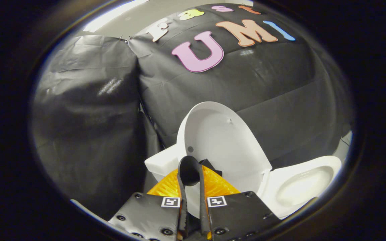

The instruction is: Open the toilet lid.

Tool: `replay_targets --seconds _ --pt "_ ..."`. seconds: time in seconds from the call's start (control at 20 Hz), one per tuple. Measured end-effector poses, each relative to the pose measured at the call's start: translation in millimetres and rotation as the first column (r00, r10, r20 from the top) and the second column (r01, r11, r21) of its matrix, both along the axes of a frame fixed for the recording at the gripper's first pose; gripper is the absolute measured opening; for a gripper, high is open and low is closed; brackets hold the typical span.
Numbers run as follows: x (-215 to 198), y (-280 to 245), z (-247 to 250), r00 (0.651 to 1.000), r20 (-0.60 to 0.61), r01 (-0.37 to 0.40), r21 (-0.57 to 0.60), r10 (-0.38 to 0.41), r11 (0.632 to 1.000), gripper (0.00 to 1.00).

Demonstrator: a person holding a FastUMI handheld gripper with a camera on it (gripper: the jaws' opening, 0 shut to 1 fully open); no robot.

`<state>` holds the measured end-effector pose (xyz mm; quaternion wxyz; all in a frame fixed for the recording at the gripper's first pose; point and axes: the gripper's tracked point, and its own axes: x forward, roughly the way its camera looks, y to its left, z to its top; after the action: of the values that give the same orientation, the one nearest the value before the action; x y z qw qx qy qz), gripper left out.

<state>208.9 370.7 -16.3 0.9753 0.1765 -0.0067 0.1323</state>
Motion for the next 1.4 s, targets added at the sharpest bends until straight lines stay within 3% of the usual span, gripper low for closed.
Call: replay_targets --seconds 0.25,0.45,0.55,1.35,1.4 --pt "0.5 -1.1 0.3 1.000 -0.004 -0.003 -0.021 0.003 1.000 0.15" --pt "11.3 -28.3 9.6 0.997 -0.010 0.073 0.034 -0.073 0.997 0.15" --pt "9.7 -29.6 8.0 0.996 -0.004 0.089 0.007 -0.089 0.996 0.15" --pt "8.8 -22.3 8.5 0.997 -0.042 0.063 -0.090 -0.067 0.994 0.14" --pt "6.2 -14.1 9.6 0.999 -0.036 0.029 -0.074 -0.032 0.997 0.15"
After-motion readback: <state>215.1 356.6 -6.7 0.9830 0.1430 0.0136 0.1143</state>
